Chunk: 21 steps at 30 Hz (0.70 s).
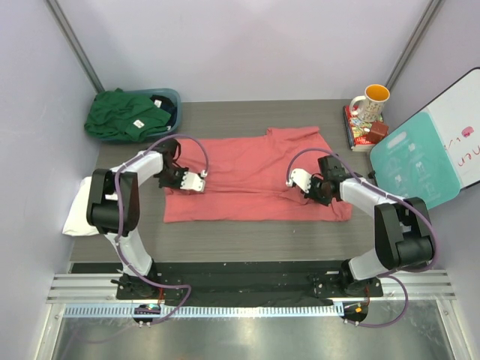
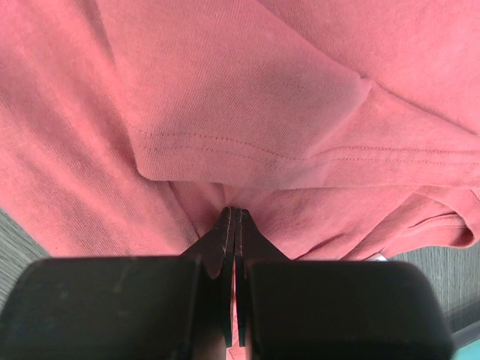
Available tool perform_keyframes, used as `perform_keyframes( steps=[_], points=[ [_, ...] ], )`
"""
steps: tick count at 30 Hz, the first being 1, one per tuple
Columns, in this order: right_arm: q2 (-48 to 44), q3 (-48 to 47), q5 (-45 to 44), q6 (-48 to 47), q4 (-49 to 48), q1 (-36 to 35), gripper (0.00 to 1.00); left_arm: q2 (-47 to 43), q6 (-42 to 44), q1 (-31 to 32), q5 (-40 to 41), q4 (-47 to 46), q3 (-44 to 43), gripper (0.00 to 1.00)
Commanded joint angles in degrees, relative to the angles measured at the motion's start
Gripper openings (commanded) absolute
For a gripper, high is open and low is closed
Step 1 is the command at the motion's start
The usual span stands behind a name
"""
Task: Fold and stack the t-shirts
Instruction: Fold the flattened tshirt in 1/3 of the way
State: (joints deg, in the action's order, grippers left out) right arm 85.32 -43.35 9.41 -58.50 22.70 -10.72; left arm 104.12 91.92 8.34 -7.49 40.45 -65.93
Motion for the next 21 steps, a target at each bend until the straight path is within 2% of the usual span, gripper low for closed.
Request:
perform_keyframes(
  steps=[1,3,4,7,9,10,11,16,17,18,21],
  points=[
    [-0.5,3.01,-2.64,-1.26,4.72,0.35,0.02,1.7,0.45,-3.67,3.71,-2.37,-2.44,0.04],
    [-0.5,3.1,-2.82,-1.35,4.55,0.35,0.02,2.06,0.19,-4.12,3.27,-4.31,-3.5,0.05],
    [-0.42,3.1,-2.99,-1.35,4.55,0.35,0.02,2.14,0.28,-4.47,3.01,-4.93,-4.72,0.11],
    [-0.68,2.92,-2.91,-1.44,4.64,0.35,0.02,2.14,0.01,-5.09,2.39,-6.87,-6.66,0.15],
    [-1.03,2.23,-2.82,-1.0,4.72,0.35,0.05,1.09,-0.42,-5.17,1.69,-7.22,-7.63,0.19],
    [-1.21,1.87,-2.47,-0.65,4.81,0.35,0.07,0.39,-1.21,-5.09,0.64,-7.14,-8.24,0.24],
    [-1.38,1.26,-2.21,0.13,5.42,0.35,0.18,-0.92,-1.83,-5.09,-2.07,-6.96,-8.51,0.26],
    [-3.75,-4.98,-0.27,2.42,8.67,0.09,0.47,-10.15,-1.31,-2.46,-9.91,2.07,-8.34,0.44],
    [-4.19,-6.2,-0.27,2.34,9.2,0.09,0.5,-11.29,0.44,-1.84,-11.05,3.92,-7.64,0.48],
    [-4.89,-6.65,-0.44,1.99,9.21,0.09,0.53,-13.91,0.98,-0.62,-12.45,5.59,-5.2,0.6],
    [-7.0,-6.92,-2.02,1.2,7.02,0.09,0.58,-17.18,3.61,2.11,-13.17,6.93,1.3,0.72]
  ],
)
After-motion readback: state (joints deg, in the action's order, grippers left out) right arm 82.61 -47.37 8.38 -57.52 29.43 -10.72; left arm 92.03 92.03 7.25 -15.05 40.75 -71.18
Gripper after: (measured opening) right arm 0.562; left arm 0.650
